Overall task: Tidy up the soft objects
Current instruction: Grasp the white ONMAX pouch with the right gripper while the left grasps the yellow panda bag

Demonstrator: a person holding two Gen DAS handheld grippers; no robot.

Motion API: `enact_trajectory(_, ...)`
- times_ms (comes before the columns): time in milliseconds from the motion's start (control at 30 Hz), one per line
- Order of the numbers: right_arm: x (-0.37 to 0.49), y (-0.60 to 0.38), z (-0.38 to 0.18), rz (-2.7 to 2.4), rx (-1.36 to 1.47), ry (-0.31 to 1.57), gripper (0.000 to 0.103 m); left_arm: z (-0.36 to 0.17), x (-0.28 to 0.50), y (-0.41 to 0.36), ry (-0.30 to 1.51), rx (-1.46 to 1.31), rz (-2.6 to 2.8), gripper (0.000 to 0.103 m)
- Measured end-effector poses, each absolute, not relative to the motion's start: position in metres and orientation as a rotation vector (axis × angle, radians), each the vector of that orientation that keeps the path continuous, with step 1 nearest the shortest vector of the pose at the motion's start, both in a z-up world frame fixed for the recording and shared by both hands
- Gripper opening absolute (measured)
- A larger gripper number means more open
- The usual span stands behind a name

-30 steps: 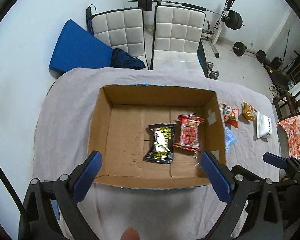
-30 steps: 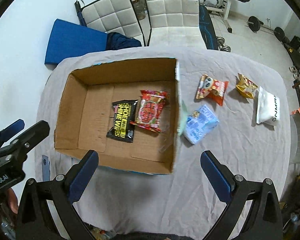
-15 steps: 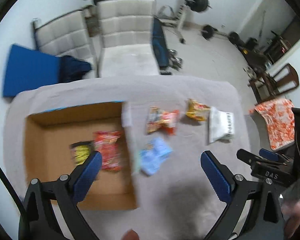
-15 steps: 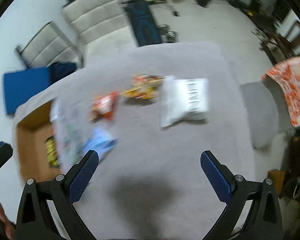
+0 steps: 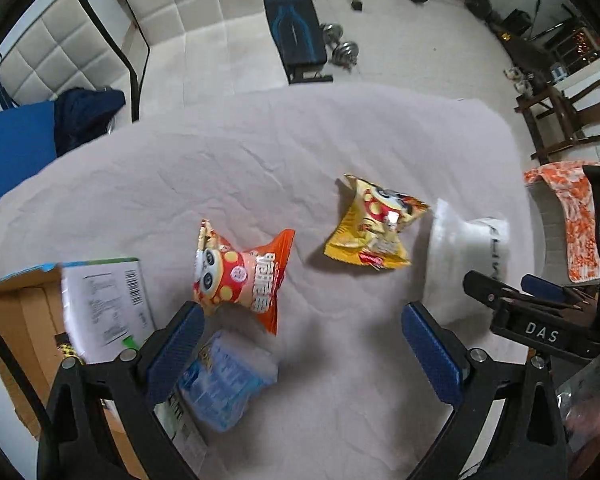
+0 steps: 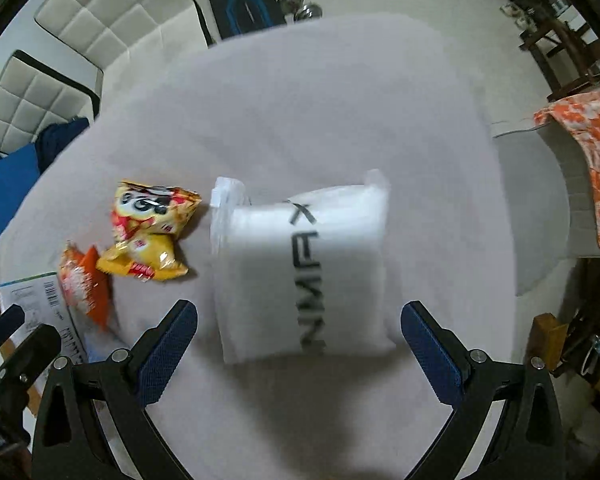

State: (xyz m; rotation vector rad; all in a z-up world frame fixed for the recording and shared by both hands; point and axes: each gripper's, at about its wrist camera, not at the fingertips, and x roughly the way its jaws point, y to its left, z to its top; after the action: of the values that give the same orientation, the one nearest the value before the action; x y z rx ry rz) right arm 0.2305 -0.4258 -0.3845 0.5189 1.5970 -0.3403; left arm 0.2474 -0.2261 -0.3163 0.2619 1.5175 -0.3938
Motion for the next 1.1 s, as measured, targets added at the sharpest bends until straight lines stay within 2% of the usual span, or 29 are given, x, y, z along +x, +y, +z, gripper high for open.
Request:
enact_trajectory(300, 0.248, -0.422, -0.427, -0.352, 0.454, 1.67, 0.103, -0.346, 0.263, -0.238, 1.567, 0.27, -0.364, 0.101)
enact_trajectory(533, 0.244, -0.436, -0.418, -0.312, 0.443, 1.673, 0.087, -0.353, 0.266, -0.269, 1.598, 0.285, -0.432, 0.101)
enact_trajectory(800, 0.221, -0.477, -0.423, -0.34, 0.513, 1.693, 0.09, -0.383, 0.273, -0.312, 1.655, 0.371, -0.522, 0.1)
enact_trajectory(867, 0.222, -0.478, -0.426, -0.351, 0.51, 1.702, 0.091, -0.395, 0.274, -0.32, 1.674, 0.394, -0.53, 0.086)
enact_trajectory(933, 0.224, -0.48, -0.43, -0.353, 0.516, 1.704, 0.092, -0.405, 0.279, -0.322, 1.698, 0.394, -0.523, 0.079)
enact_trajectory(967, 0.225, -0.48, -0.431, -0.358, 0.515, 1.706, 0.093, -0.408, 0.28, -0.321, 1.704, 0.395, -0.523, 0.07)
enact_trajectory(1100, 0.231, -0.476, -0.439, -0.367, 0.513, 1.715, 0.093, -0.416, 0.282, -0.32, 1.707, 0.394, -0.522, 0.057)
